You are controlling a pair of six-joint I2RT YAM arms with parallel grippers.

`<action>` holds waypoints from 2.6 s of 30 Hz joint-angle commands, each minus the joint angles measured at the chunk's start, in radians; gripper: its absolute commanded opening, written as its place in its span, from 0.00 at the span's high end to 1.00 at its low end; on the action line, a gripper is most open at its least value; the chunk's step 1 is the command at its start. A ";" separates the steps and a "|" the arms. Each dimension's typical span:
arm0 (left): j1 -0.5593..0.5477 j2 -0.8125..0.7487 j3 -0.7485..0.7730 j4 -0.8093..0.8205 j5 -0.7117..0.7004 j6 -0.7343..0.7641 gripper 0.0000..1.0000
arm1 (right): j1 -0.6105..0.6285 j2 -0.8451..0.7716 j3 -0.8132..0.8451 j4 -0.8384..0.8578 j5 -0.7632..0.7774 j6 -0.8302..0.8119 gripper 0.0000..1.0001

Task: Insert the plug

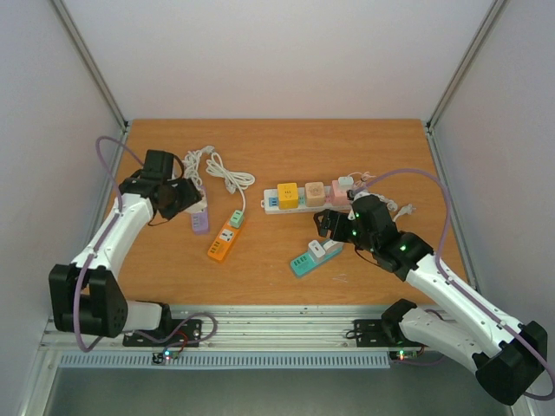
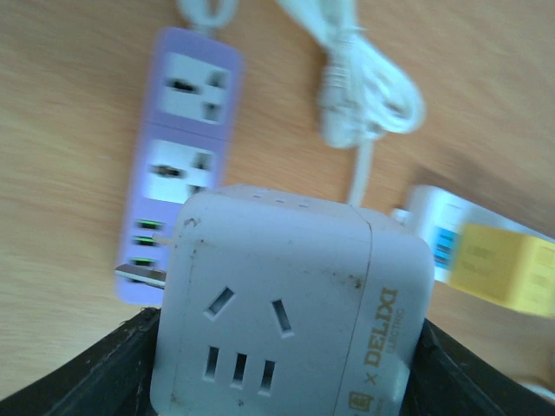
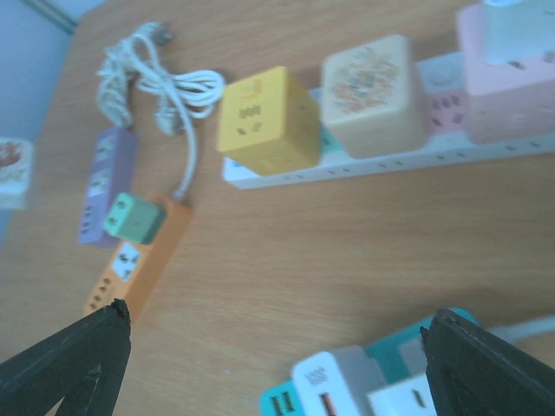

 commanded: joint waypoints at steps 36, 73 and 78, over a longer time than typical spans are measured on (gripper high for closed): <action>-0.062 -0.310 -0.038 0.239 0.942 -0.189 0.38 | 0.250 0.492 0.258 0.784 -0.496 -0.823 0.15; -0.064 -0.334 -0.096 0.387 1.005 -0.381 0.34 | 0.218 0.545 0.347 0.823 -0.787 -0.838 0.35; -0.062 -0.331 -0.067 0.295 0.957 -0.329 0.28 | 0.210 0.540 0.339 0.809 -0.754 -0.848 0.61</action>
